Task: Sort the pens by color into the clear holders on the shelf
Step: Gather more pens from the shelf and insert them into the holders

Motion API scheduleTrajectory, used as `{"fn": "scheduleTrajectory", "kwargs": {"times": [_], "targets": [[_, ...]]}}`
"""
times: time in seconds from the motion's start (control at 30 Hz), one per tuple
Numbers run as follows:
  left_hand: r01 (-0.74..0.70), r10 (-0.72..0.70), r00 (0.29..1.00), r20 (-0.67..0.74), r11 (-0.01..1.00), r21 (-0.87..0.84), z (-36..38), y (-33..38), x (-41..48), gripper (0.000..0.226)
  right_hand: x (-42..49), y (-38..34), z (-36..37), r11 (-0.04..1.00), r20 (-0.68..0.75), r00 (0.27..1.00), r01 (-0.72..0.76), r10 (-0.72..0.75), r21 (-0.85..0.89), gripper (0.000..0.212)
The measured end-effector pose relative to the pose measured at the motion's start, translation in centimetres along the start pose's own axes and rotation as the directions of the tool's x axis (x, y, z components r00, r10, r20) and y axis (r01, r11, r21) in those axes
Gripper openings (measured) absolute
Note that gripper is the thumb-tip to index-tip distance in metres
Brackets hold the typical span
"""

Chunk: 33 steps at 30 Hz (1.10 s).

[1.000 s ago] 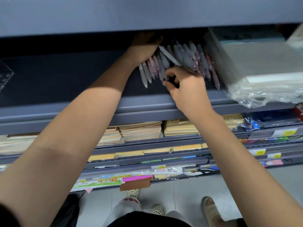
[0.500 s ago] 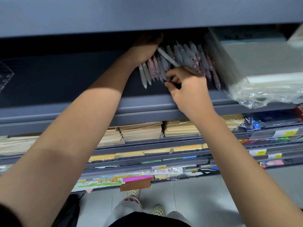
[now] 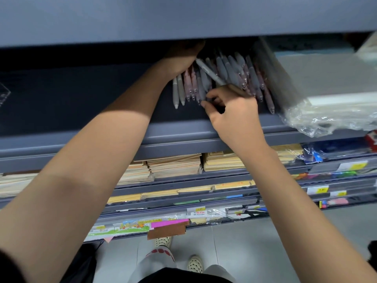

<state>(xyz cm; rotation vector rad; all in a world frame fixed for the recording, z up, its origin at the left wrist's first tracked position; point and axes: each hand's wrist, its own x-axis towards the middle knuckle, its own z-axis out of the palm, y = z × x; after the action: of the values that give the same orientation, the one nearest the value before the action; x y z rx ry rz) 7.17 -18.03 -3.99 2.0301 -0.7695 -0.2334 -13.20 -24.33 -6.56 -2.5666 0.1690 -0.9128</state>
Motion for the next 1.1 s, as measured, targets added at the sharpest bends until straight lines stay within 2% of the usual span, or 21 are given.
{"fn": "scheduleTrajectory", "kwargs": {"times": [0.07,0.2,0.4,0.57,0.83,1.03,1.1], "targets": [[-0.025,0.025,0.999,-0.027,0.999,-0.022,-0.1,-0.2,0.1,0.043,0.0,0.0,0.1,1.0,-0.008,1.0,0.004,-0.004,-0.017,0.016],[-0.068,0.069,0.998,-0.013,0.994,0.085,-0.2,-0.4,0.4,0.031,0.0,0.1,0.4,1.0,-0.014,1.0,-0.018,0.018,-0.012,0.012],[-0.048,0.051,0.998,-0.03,0.996,0.07,-0.1,0.0,0.0,0.031,0.1,0.2,0.5,0.999,-0.037,0.998,-0.044,0.044,-0.016,0.012],[-0.026,0.024,0.999,0.042,0.999,0.041,-0.2,0.4,-0.6,0.052,0.1,0.2,0.8,0.998,-0.035,0.998,-0.055,0.055,-0.005,0.014],[-0.062,0.06,0.998,0.034,0.997,0.042,-0.2,0.7,-0.5,0.037,0.0,0.3,0.9,0.998,-0.034,0.997,-0.069,0.069,-0.003,0.023],[0.021,-0.022,0.997,-0.07,1.0,-0.018,0.1,0.4,-0.3,0.031,0.0,0.1,0.6,0.999,-0.032,0.999,-0.036,0.036,-0.018,0.018],[0.025,-0.026,0.993,-0.115,1.0,-0.014,0.0,0.6,-0.3,0.034,-0.2,-0.3,0.3,0.999,-0.093,0.996,-0.016,0.012,-0.048,0.016]]}}
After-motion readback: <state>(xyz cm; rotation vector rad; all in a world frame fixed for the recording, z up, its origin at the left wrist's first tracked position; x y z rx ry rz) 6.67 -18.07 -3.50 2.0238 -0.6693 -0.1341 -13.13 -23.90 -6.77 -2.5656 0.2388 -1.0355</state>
